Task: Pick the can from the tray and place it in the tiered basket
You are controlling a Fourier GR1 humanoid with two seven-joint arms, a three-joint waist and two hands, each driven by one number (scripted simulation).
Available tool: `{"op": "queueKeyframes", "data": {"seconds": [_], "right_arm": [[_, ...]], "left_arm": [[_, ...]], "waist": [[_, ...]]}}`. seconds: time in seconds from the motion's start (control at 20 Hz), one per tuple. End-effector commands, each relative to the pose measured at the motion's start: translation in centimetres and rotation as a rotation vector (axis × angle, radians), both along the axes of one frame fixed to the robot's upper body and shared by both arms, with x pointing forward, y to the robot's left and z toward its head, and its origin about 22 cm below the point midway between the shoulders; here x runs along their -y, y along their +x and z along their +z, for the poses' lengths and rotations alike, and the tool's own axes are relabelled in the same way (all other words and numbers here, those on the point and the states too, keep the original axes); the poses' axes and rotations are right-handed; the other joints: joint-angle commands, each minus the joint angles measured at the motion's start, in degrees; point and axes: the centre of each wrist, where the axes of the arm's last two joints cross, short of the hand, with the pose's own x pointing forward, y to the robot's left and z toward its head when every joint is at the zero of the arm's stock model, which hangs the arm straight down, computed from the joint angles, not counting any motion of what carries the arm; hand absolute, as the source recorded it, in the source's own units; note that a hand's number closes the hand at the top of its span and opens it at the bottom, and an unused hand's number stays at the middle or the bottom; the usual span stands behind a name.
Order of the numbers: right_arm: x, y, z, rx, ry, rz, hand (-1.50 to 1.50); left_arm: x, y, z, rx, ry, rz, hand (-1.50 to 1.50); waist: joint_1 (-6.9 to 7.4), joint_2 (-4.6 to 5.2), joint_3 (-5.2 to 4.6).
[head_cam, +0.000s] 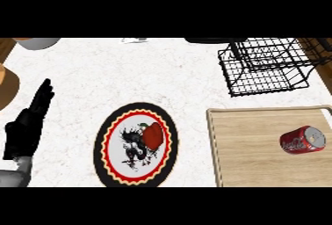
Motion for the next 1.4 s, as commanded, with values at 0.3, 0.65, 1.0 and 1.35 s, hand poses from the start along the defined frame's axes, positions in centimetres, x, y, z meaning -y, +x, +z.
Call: {"op": "queueKeyframes", "data": {"seconds": [0.3,0.65,1.0,1.35], "right_arm": [[1.9,-0.3,11.1,-0.369,-0.403,0.362,-1.50],[-1.5,2.3,14.0,-0.500,-0.481,0.420,-1.50],[-6.1,6.0,13.3,-0.619,-0.472,0.392,-1.50],[-5.7,6.6,9.2,-0.769,-0.522,0.415,-1.50]], "left_arm": [[0.4,1.4,-0.1,-0.031,0.005,-0.005,0.00],[2.0,0.8,-1.2,-0.027,0.013,-0.025,0.00],[2.3,2.0,-1.5,-0.020,0.014,-0.042,0.00],[1.7,2.8,0.4,-0.039,0.006,-0.017,0.00]], "waist": [[0.86,-0.37,-0.26],[2.15,-0.20,-0.15],[2.85,0.01,-0.17],[2.05,-0.14,-0.08]]}}
